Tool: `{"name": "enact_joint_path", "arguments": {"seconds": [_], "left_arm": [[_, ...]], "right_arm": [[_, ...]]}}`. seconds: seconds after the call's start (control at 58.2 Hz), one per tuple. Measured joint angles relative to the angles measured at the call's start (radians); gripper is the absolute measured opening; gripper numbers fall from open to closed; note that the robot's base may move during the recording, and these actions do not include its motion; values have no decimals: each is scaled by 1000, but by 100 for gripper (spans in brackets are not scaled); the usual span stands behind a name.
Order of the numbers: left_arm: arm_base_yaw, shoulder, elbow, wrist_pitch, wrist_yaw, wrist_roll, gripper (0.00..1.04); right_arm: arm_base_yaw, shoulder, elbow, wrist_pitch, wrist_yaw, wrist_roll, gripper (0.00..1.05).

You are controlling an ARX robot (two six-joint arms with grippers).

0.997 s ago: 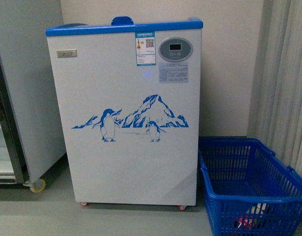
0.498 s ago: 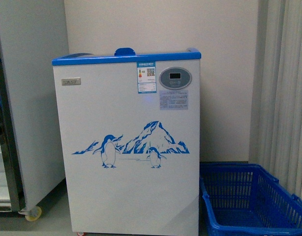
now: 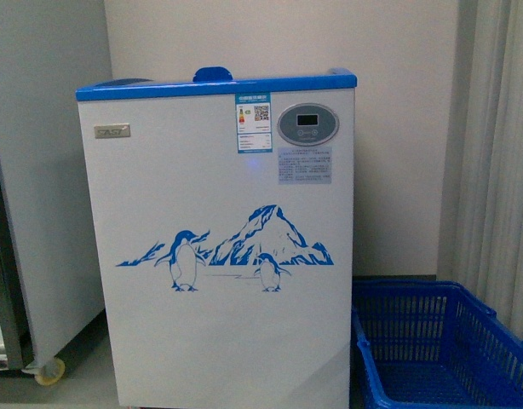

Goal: Put drink in fridge

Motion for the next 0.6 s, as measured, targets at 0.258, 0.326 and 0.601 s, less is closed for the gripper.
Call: {"name": "enact_joint_path", "arguments": {"seconds": [0.258,0.326,0.601], "left_arm": [[0,0,0,0,0,0,97],[0,0,0,0,0,0,97],[0,0,0,0,0,0,97]], "right_arm": [[0,0,0,0,0,0,97],[0,0,0,0,0,0,97],[0,0,0,0,0,0,97]]}}
